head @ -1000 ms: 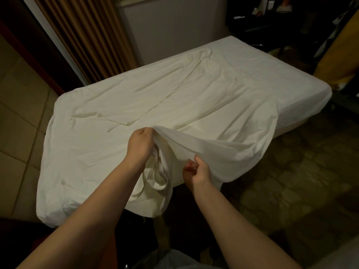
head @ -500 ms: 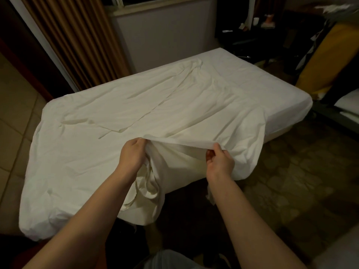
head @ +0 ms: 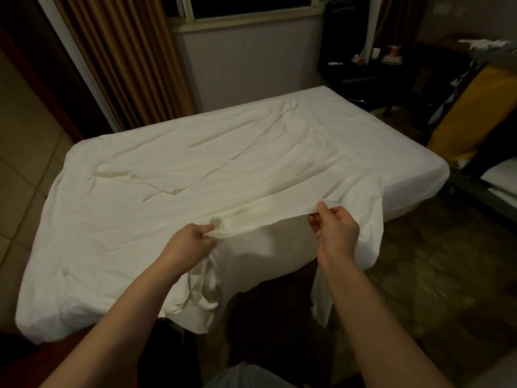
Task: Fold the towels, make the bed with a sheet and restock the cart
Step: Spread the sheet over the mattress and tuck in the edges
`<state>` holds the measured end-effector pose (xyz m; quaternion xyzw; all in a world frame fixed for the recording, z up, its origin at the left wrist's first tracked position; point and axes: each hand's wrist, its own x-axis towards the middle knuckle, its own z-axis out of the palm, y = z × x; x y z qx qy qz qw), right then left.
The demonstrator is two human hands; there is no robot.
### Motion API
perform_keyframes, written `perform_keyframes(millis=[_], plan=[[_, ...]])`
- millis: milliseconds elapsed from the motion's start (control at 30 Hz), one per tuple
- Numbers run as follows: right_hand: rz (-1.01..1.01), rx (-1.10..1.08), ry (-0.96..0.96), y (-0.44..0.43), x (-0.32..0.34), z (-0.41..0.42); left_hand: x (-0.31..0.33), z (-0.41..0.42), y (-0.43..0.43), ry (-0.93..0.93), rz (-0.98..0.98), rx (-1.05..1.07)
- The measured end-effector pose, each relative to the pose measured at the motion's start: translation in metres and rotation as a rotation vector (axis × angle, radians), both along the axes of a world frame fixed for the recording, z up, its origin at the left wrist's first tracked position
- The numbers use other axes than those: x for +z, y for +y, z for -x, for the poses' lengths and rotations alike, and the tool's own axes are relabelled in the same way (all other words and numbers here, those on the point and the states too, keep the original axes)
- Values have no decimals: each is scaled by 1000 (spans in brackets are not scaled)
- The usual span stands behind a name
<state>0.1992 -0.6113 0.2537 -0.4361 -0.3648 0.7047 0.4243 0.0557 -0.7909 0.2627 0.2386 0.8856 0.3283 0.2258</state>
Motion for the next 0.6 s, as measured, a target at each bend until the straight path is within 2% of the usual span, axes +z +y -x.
perform_keyframes(millis=[100, 200, 300, 367, 600], plan=[[-73, 53, -79, -5, 4, -1, 5, -25, 11, 92, 167, -159], [-202, 137, -237, -18, 4, 1, 8, -61, 35, 146, 146, -256], [-337, 219, -339, -35, 0, 1, 9, -88, 61, 182, 55, -247], [-380, 266, -354, -43, -4, -4, 10, -96, 74, 227, 70, -224], [-380, 283, -349, -24, -6, -28, 7, -118, 98, 375, 50, -182]])
